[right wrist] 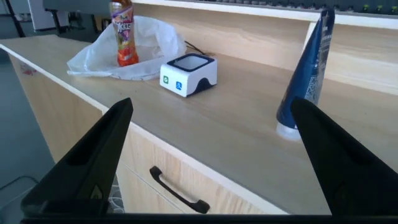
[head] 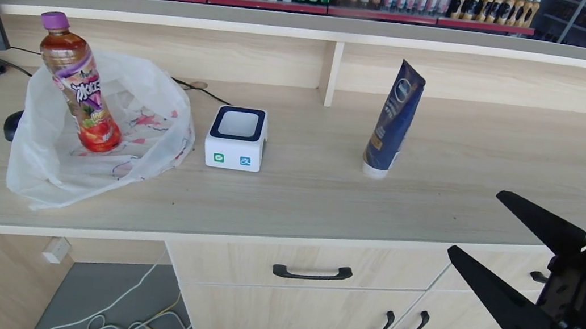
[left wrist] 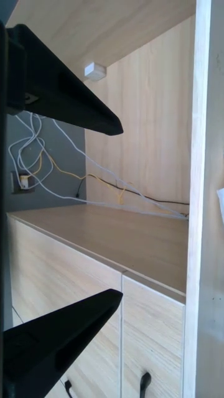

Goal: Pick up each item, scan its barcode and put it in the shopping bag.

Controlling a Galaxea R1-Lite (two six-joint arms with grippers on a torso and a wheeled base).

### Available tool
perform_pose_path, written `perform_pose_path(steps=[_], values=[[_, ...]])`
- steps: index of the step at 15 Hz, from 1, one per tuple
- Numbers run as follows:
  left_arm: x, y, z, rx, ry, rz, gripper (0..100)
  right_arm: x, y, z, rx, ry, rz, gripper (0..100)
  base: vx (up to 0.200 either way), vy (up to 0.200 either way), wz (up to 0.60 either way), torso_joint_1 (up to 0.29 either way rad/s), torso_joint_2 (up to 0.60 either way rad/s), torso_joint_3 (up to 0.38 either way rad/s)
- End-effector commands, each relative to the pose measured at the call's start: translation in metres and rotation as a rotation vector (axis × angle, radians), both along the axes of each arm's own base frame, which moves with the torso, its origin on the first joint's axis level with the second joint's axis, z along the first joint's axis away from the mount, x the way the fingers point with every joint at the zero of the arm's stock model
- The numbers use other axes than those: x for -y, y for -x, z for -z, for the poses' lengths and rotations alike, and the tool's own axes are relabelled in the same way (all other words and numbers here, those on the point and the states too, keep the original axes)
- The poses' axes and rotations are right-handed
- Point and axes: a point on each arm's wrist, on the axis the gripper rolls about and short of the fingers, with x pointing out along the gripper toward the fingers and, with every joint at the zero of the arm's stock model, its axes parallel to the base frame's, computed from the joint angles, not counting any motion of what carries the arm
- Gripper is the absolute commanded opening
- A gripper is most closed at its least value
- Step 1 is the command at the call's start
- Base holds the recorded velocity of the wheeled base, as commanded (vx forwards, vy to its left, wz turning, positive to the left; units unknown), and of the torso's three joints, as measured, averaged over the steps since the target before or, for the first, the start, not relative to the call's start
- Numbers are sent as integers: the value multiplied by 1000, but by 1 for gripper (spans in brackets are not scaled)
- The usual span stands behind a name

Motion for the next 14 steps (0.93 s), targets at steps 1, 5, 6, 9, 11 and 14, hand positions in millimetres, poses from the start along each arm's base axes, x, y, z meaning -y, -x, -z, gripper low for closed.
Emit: perform_pose_path(steps=[1, 5, 6, 9, 11, 14], values=[[0, 0, 0, 0, 0, -1, 100, 2, 2, -4, 9, -23, 1, 100, 0, 0, 0, 0, 0, 0], [0, 0, 0, 0, 0, -1, 100, -4, -9, -33, 57, -80, -10, 100, 0, 0, 0, 0, 0, 0], [0, 0, 0, 0, 0, -1, 100, -6, -13, -39, 42, -74, -10, 100, 0, 0, 0, 0, 0, 0], [0, 0, 0, 0, 0, -1, 100, 1, -36, -71, -7, -119, 116, 100, 0, 0, 0, 0, 0, 0], [0, 0, 0, 0, 0, -1, 100, 0, -43, -77, -37, -131, 153, 100, 0, 0, 0, 0, 0, 0], [0, 0, 0, 0, 0, 1, 100, 1, -52, -79, -122, -112, 190, 100, 0, 0, 0, 0, 0, 0]])
